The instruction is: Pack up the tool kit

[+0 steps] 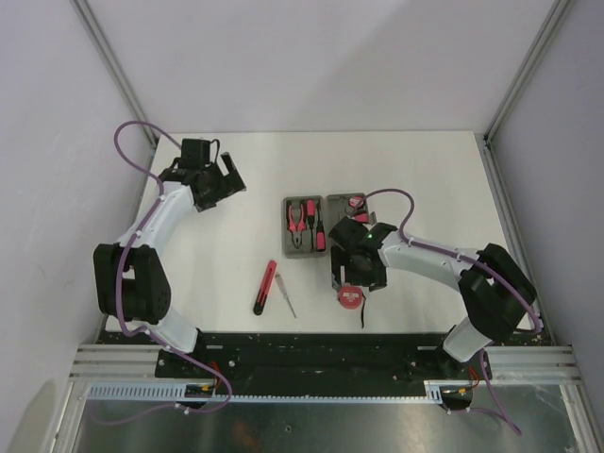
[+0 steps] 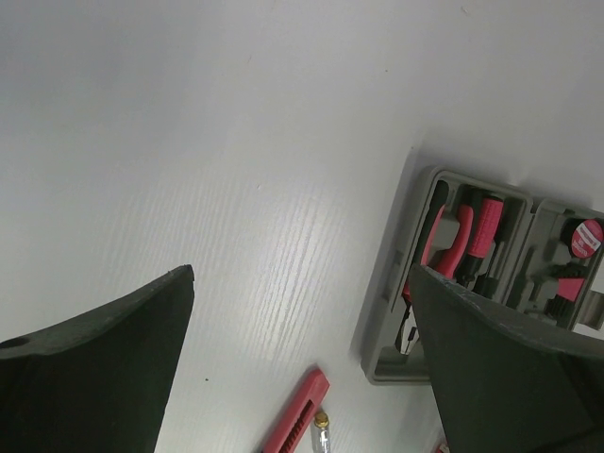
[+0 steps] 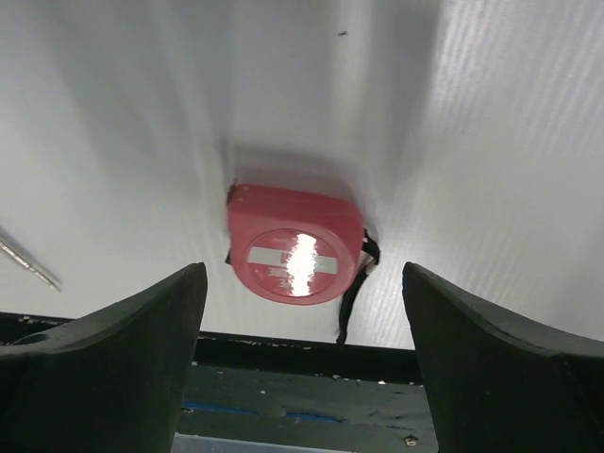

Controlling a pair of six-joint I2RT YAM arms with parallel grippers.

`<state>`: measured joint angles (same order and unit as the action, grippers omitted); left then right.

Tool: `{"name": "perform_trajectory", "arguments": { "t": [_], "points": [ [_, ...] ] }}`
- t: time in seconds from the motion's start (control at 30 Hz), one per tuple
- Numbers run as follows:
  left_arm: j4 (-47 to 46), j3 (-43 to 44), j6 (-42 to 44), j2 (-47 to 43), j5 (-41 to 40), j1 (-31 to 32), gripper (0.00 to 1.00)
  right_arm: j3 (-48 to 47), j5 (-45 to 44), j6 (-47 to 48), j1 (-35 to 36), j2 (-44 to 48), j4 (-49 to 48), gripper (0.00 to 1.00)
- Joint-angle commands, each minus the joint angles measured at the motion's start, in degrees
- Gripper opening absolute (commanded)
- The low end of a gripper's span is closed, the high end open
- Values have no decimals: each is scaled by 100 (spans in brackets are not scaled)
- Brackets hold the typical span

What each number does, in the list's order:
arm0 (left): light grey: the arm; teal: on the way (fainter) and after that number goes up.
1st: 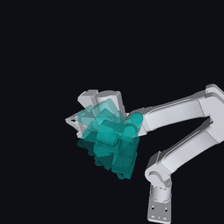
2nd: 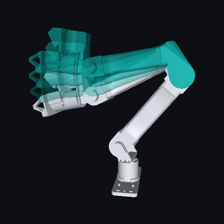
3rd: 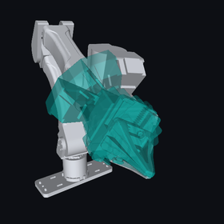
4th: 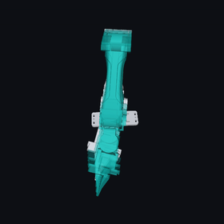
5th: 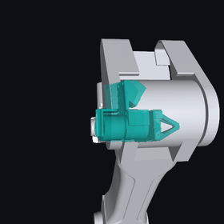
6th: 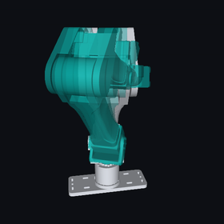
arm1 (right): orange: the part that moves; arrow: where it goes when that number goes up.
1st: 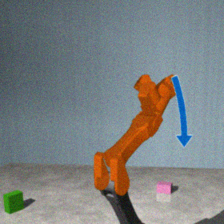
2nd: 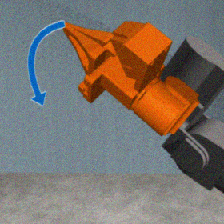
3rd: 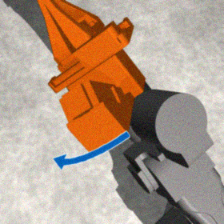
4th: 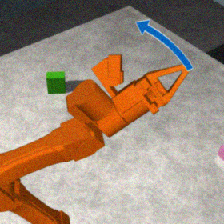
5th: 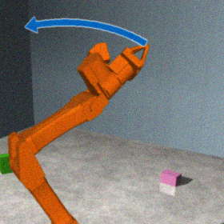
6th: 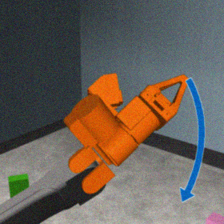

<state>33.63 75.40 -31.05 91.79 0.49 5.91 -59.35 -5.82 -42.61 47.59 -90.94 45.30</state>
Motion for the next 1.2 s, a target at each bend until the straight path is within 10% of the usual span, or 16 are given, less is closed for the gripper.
{"name": "perform_trajectory", "arguments": {
  "t": [0.0, 0.43, 1.17],
  "points": [
    [-85, 15, -44, -130, 74, -28, 99, -12, 453, 198, -48, -81, -338, 88],
    [-79, 118, 3, -78, 48, -29, 99, -11, -192, 324, 34, -773, -638, 89],
    [-83, 15, 14, -180, 103, -29, 99, -214, -721, 730, -383, -118, -762, 49]
  ]
}}
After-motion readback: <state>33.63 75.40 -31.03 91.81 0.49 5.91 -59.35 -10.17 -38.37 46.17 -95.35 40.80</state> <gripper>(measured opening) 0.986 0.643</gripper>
